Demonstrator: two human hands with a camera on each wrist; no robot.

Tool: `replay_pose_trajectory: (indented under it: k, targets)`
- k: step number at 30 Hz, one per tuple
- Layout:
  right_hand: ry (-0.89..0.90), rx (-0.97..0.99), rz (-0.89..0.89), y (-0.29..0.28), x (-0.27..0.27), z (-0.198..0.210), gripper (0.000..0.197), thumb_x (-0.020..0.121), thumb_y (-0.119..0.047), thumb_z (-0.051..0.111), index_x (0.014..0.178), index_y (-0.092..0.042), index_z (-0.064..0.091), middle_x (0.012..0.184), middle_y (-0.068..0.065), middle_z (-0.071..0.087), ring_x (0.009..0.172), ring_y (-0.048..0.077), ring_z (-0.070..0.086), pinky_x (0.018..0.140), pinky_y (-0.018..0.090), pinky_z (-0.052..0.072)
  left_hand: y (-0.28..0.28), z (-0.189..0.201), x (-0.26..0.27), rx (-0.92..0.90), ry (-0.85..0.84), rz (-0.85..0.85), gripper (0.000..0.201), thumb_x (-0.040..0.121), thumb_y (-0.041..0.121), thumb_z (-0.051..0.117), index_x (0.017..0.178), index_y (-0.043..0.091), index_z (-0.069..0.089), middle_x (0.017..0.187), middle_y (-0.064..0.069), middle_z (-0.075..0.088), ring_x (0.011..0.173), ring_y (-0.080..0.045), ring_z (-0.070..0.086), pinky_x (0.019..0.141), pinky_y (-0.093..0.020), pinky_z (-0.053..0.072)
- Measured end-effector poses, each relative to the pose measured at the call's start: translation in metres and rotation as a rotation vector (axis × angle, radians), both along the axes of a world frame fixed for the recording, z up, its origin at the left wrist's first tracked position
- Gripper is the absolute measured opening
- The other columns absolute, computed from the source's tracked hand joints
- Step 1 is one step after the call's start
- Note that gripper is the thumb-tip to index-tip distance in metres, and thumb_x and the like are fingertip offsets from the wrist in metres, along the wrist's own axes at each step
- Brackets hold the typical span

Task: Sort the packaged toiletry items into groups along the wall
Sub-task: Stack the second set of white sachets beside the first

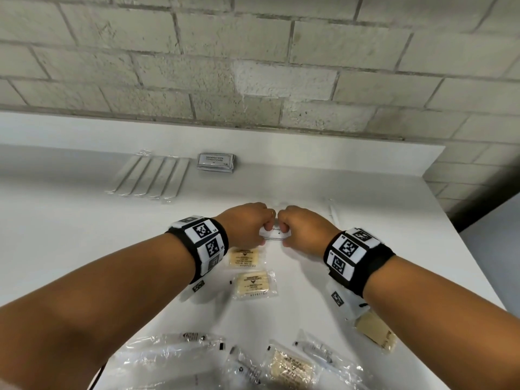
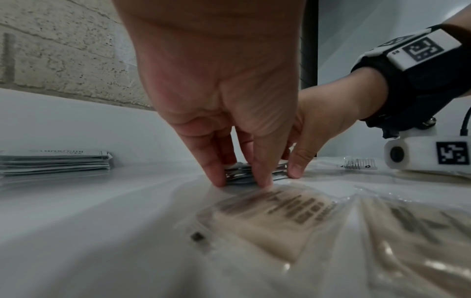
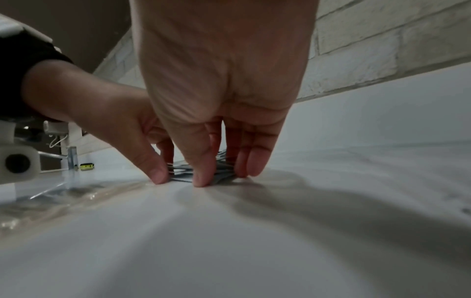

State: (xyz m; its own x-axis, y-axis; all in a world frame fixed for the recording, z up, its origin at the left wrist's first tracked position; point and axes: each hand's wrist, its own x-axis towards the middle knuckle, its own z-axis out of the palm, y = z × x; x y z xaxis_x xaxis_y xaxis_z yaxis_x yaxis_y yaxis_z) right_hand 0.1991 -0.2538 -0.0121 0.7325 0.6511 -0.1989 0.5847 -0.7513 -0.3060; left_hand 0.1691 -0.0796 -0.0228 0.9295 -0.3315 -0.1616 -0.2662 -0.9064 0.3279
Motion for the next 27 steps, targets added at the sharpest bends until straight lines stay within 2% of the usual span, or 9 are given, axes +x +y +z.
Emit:
replay_pose_trajectory:
  k: [4,11,16,21,23,27]
  targets:
    - [-0.004,0.001,0.011,-0.001,0.001,0.0,0.019,0.078,-0.012,0.07,0.091,-0.014,0.057,0.095,-0.002,0.049,0.088,0.021,0.055,0.071,0.029,0.043,0.001,-0.002,0.001,0.006,-0.021,-0.01,0.023,0.079,0.021,0.067,0.1,0.019,0.056,0.091,0.007,0.045,0.086,-0.015,0.049,0.074,-0.024,0.037]
    - [-0.049,0.01,0.031,0.005,0.015,-0.005,0.015,0.083,-0.008,0.06,0.097,-0.012,0.058,0.103,0.006,0.057,0.092,0.025,0.057,0.077,0.033,0.047,0.007,-0.011,0.014,0.004,-0.034,0.023,0.019,0.079,0.02,0.063,0.096,0.02,0.055,0.091,0.008,0.046,0.088,-0.017,0.051,0.075,-0.025,0.04]
    - [-0.041,-0.025,0.042,0.022,0.051,-0.002,0.02,0.081,-0.013,0.067,0.098,-0.01,0.058,0.107,0.008,0.059,0.097,0.027,0.057,0.081,0.033,0.045,0.021,-0.009,0.045,0.064,-0.003,0.046,0.018,0.081,0.021,0.06,0.097,0.021,0.053,0.093,0.006,0.044,0.091,-0.02,0.052,0.074,-0.027,0.039]
    - [-0.063,-0.06,0.045,0.051,0.095,0.0,0.012,0.084,-0.009,0.058,0.096,-0.011,0.056,0.107,0.011,0.057,0.097,0.03,0.058,0.082,0.04,0.049,0.036,-0.004,0.089,0.168,0.021,0.098,0.005,0.085,0.025,0.048,0.084,0.026,0.043,0.09,0.004,0.045,0.086,-0.022,0.054,0.072,-0.035,0.045]
    - [-0.102,-0.04,0.03,0.061,0.112,-0.002,0.012,0.085,-0.008,0.055,0.097,-0.011,0.056,0.107,0.012,0.054,0.093,0.031,0.058,0.08,0.04,0.05,0.043,-0.001,0.108,0.197,0.02,0.134,0.005,0.087,0.026,0.046,0.089,0.022,0.047,0.091,0.0,0.048,0.081,-0.023,0.053,0.07,-0.035,0.044]
    - [-0.124,0.013,0.002,0.075,0.143,-0.004,0.018,0.083,-0.011,0.061,0.1,-0.013,0.056,0.11,0.009,0.043,0.085,0.032,0.059,0.077,0.041,0.053,0.055,0.0,0.141,0.186,-0.004,0.15,0.018,0.084,0.024,0.05,0.101,0.017,0.052,0.1,-0.008,0.059,0.093,-0.029,0.058,0.082,-0.042,0.05]
